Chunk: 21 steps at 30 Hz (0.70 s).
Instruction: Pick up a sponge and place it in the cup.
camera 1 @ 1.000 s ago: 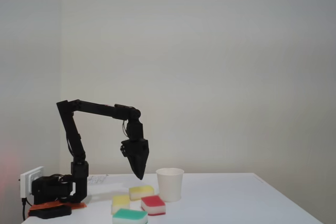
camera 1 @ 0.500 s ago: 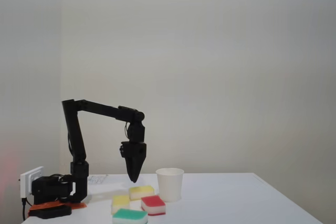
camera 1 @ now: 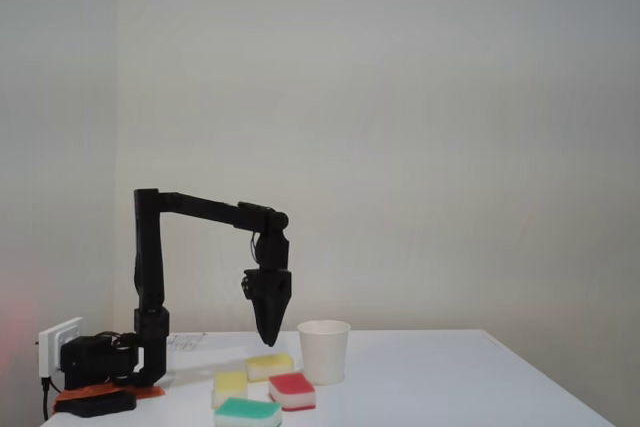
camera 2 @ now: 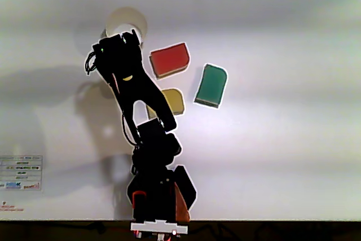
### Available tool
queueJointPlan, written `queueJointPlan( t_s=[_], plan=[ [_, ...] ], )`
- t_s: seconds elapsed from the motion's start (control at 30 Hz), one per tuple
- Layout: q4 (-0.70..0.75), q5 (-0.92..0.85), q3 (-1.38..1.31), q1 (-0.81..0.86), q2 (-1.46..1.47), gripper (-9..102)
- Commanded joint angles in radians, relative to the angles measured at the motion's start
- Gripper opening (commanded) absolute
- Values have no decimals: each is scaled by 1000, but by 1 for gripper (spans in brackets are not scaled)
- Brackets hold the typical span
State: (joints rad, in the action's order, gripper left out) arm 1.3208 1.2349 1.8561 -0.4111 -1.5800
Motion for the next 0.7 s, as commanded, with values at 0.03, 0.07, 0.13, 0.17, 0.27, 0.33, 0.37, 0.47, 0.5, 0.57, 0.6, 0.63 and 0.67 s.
queueJointPlan(
  t_s=[0.03,0.07,0.13,0.17,0.27,0.33,0.37,0.47,0.5,0.57,0.6,0.63,0.67],
  plan=[
    [3,2,-46,-23,0,3],
    [3,-5,-52,-23,9,3],
    [5,-9,-64,-21,21,3],
    [6,-9,-72,-20,29,5],
    [6,-14,-86,-18,41,11],
    [8,-15,-100,-17,51,14],
    [9,-15,-107,-17,55,17],
    [18,-55,-118,-15,61,27],
    [18,-67,-120,-14,61,29],
    [18,-95,-118,-14,61,31],
    [14,-100,-117,-14,61,31],
    [9,-98,-115,-14,61,31],
    [8,-95,-115,-12,61,31]
  ],
)
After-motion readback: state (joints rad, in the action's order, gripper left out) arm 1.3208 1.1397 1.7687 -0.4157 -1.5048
